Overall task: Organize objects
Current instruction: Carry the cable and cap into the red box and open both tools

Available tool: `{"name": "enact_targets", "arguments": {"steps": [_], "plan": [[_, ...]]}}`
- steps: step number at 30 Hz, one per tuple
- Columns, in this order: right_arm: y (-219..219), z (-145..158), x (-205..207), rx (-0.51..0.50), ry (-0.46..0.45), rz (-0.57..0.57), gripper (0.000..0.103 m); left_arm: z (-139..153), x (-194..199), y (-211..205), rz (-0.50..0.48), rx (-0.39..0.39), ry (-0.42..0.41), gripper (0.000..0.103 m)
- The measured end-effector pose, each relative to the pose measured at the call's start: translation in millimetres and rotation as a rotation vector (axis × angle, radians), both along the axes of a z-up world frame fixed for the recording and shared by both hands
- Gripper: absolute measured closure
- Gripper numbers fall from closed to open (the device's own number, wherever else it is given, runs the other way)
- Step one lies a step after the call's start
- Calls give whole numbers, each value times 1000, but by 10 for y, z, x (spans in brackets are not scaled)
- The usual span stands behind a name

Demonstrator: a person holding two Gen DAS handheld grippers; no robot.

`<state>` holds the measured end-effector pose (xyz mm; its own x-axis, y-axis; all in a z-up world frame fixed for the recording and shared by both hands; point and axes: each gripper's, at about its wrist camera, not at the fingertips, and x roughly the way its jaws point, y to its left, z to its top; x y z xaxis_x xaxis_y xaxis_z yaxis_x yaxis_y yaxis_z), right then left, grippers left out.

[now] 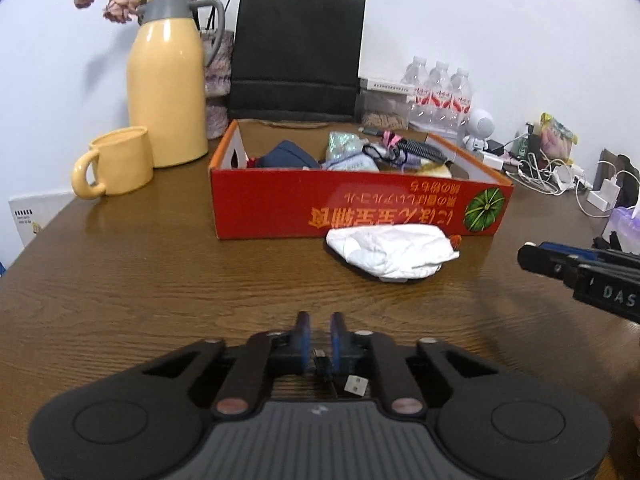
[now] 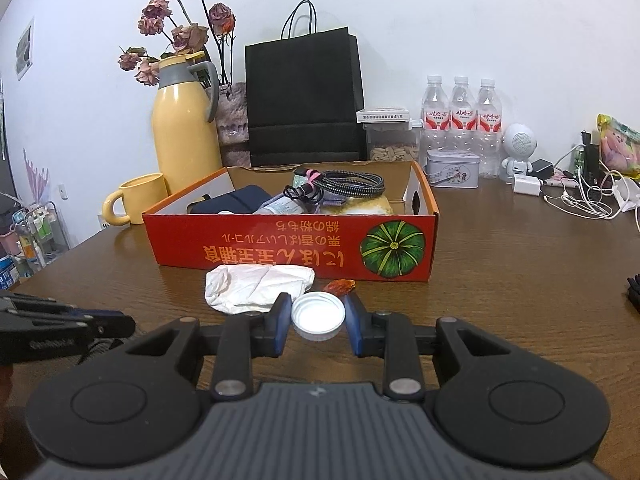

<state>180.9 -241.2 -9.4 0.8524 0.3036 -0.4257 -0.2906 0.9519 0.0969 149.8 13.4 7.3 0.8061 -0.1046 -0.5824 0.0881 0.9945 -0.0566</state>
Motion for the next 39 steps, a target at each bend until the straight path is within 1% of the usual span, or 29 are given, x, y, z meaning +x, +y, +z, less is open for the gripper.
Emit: {"name": "enact_targets", "arguments": {"steps": [1, 2, 3, 8, 9, 11, 18, 21, 25, 32, 37, 39], "plan": [[-4, -1, -7, 2, 0, 0, 74, 14, -29, -10, -7, 13, -4, 80], [-10, -3, -13, 4, 1, 0, 74, 21, -57, -30, -13, 28, -6, 67], [-13, -5, -19, 6, 2, 0, 74, 16, -86, -57, -20, 43, -8, 60], [-29, -12, -50, 11, 4, 5, 74, -111, -147, -201, -53, 103, 30, 61], [-33, -14, -54, 12, 4, 5, 74, -155, -142, -230, -55, 114, 42, 69], [-37, -18, -65, 13, 5, 5, 74, -193, -161, -248, -56, 109, 27, 76], [-46, -20, -77, 18, 3, 5, 74, -191, -152, -219, -36, 83, 9, 77], [-31, -5, -60, 16, -1, 10, 74, -96, -151, -200, -24, 71, -29, 77], [4, 75, -17, 12, -23, 10, 74, 130, -98, -205, -17, 55, -108, 77], [103, 308, 158, 7, -88, 20, 74, 524, 196, -295, 0, 45, -224, 77], [178, 427, 362, 2, -116, 23, 74, 701, 486, -364, 13, 38, -266, 77], [197, 458, 459, 2, -122, 21, 74, 735, 630, -382, 19, 30, -269, 77]]}}
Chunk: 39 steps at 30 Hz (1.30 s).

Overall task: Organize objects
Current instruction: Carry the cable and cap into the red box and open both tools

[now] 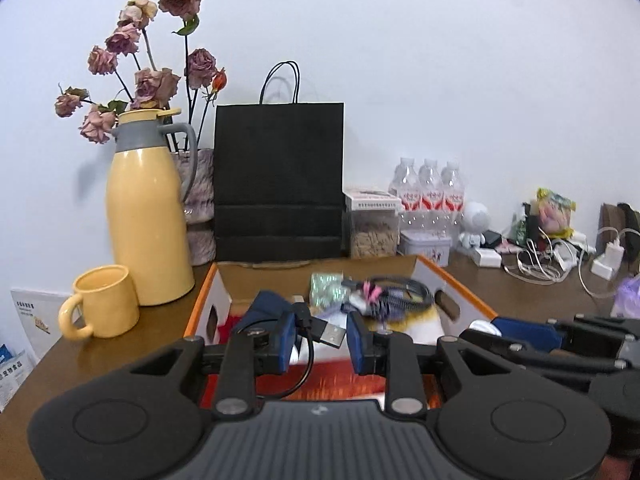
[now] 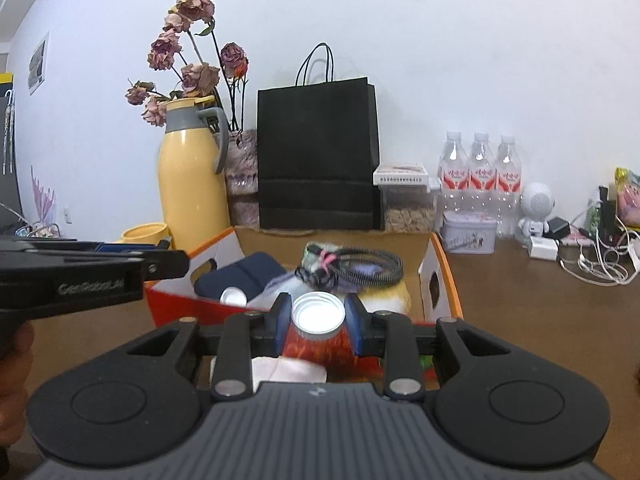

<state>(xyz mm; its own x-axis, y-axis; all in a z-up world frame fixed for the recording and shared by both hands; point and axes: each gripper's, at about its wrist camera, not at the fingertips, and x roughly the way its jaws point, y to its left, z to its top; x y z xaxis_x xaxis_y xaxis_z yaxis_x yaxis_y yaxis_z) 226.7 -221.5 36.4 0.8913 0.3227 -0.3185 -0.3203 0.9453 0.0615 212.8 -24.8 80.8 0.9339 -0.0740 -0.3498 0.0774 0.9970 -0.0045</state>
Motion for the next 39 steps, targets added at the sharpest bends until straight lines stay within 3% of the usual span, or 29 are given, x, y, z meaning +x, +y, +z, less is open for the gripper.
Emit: {"name": "enact_targets", "arguments": {"steps": [9, 16, 28, 29, 33, 36, 39], "plan": [[89, 52, 584, 8, -16, -12, 74, -45, 619, -52, 32, -16, -11, 77], [88, -48, 1015, 7, -9, -38, 74, -151, 1092, 57, 64, -71, -1, 77], [72, -136, 1403, -23, 5, -49, 72, -246, 1502, 113, 60, -34, 25, 77], [63, -147, 1438, -21, 14, -53, 70, -251, 1521, 112, 62, -27, 25, 70], [10, -177, 1503, -14, 40, -76, 24, -271, 1549, 125, 70, -1, 11, 5], [-24, -172, 1506, -4, 35, -79, 0, -267, 1524, 160, 78, -20, -17, 0], [-37, -151, 1488, 5, 28, -68, 0, -251, 1517, 179, 72, -37, -11, 0]]}}
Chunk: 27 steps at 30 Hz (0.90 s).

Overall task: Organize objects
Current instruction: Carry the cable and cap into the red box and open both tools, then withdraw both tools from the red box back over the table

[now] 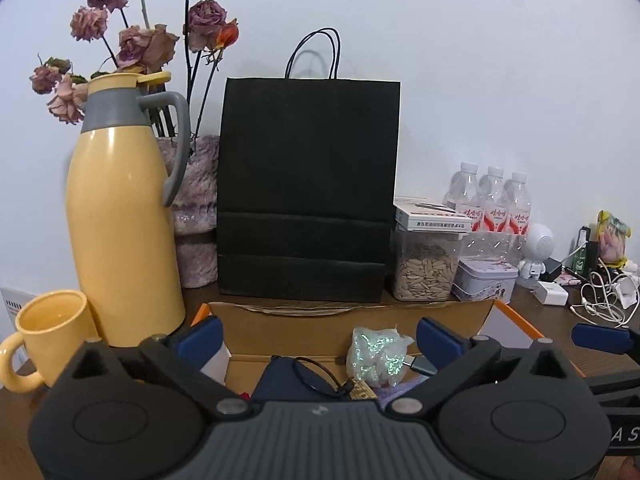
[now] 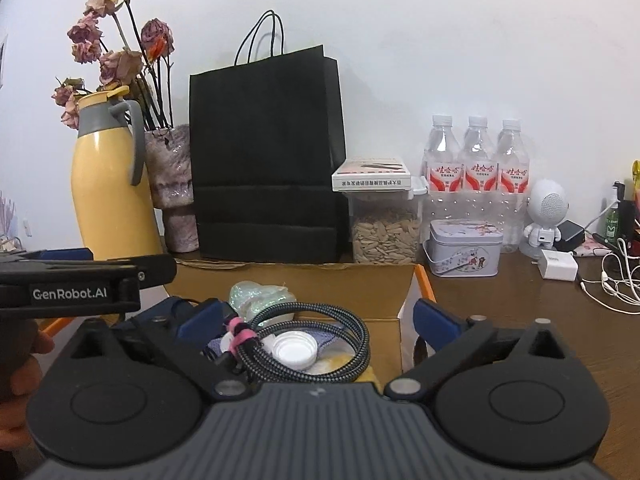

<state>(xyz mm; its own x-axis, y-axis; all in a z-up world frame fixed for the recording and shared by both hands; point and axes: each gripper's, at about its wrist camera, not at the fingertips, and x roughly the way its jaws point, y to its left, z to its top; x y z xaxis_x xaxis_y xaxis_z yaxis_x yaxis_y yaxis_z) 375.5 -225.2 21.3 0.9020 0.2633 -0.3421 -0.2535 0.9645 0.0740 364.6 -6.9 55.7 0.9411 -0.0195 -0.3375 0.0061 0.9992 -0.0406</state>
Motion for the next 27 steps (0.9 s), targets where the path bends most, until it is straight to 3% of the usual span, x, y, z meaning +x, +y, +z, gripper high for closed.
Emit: {"name": "enact_targets", "arguments": {"steps": [13, 27], "plan": [[35, 2, -141, -35, -23, -4, 0, 24, -136, -48, -44, -25, 6, 0], [-6, -5, -723, -66, -72, -22, 0, -10, -665, -74, -44, -53, 21, 0]]}}
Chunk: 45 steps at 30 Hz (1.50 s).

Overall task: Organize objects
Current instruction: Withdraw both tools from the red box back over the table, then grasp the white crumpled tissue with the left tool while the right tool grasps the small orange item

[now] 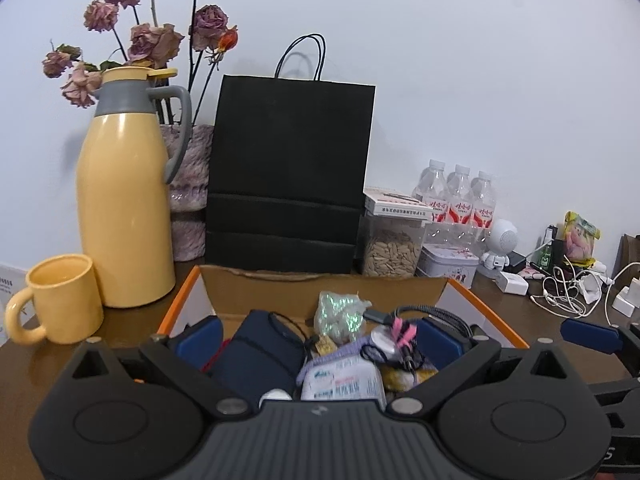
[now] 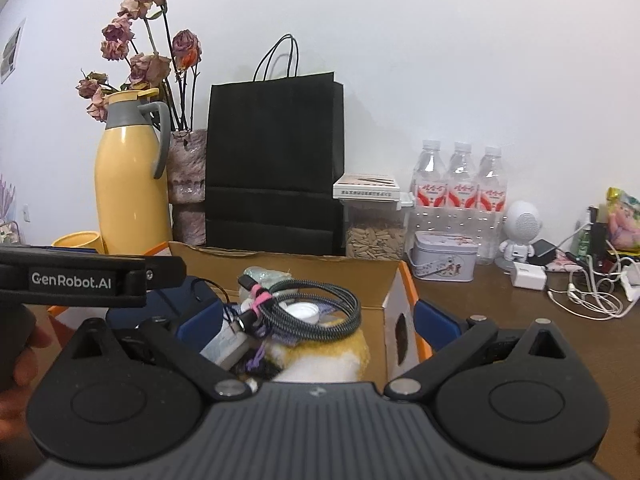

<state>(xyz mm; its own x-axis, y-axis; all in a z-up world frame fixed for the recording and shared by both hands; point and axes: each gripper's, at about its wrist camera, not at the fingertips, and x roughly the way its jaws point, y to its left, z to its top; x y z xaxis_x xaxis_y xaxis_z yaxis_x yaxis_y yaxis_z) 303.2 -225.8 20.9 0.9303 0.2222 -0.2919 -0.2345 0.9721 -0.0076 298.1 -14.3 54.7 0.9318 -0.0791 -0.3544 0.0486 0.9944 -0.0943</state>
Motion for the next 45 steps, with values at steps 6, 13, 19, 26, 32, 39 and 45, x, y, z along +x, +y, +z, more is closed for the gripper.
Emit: {"name": "enact_targets", "arguments": {"steps": [6, 13, 19, 26, 32, 39, 45], "plan": [[-48, -108, -233, -23, 23, 3, 0, -87, -265, -56, -28, 10, 22, 0], [-149, -219, -444, -36, 70, 12, 0, -232, -494, -112, -34, 4, 60, 0], [-298, -358, -586, -57, 136, -1, 0, -419, -577, -195, -43, 31, 123, 0], [-502, -417, -597, -46, 175, -88, 0, -604, -521, -332, -59, 79, 215, 0], [-627, -441, -529, -22, 207, -136, 0, -632, -454, -395, -58, 37, 236, 0], [-626, -469, -510, -24, 226, -149, 0, -684, -308, -642, -38, 95, 277, 0], [-626, -458, -518, -25, 223, -143, 0, -724, -297, -658, -18, 102, 284, 8]]}}
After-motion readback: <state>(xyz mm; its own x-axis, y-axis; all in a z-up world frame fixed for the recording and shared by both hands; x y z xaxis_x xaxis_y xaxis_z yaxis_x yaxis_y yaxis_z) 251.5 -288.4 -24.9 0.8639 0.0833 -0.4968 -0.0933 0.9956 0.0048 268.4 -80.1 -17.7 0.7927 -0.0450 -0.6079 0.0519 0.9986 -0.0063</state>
